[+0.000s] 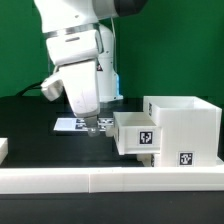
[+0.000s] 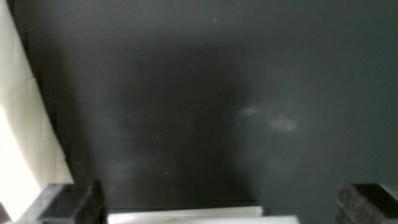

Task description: Assemble drawer

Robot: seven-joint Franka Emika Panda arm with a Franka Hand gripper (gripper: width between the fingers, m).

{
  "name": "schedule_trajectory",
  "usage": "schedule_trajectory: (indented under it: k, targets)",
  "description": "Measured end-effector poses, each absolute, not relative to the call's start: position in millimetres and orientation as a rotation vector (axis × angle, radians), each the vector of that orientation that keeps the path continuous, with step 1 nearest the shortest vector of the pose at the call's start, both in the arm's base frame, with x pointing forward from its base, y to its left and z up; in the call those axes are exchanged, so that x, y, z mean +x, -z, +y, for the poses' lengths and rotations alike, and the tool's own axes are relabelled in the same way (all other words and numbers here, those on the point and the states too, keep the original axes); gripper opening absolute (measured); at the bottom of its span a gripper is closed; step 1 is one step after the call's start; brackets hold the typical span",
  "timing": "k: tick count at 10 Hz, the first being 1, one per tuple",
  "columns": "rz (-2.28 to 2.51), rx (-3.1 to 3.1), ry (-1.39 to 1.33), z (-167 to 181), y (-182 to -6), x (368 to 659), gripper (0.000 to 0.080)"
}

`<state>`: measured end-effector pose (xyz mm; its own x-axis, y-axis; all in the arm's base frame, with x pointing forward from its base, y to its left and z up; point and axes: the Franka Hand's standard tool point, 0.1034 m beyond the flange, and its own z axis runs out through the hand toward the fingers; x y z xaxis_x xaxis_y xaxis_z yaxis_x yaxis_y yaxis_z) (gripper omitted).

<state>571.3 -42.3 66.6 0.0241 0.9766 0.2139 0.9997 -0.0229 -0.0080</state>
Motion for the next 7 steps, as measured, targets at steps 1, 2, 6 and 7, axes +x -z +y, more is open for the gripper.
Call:
schedule_trajectory:
  k: [1,2,6,7]
  targets:
    - [-2.075,-2.125,0.232,-33.1,-63.3,578.0,0.0649]
    - [-2.067,-2.127,0.234,-30.0,-60.0,578.7,0.0649]
    - [-2.058,-2.131,0.232,-29.7,-58.5,577.2,0.0649]
    - [-2.058,-2.13,0.231,-27.7,-58.7,577.4,0.0649]
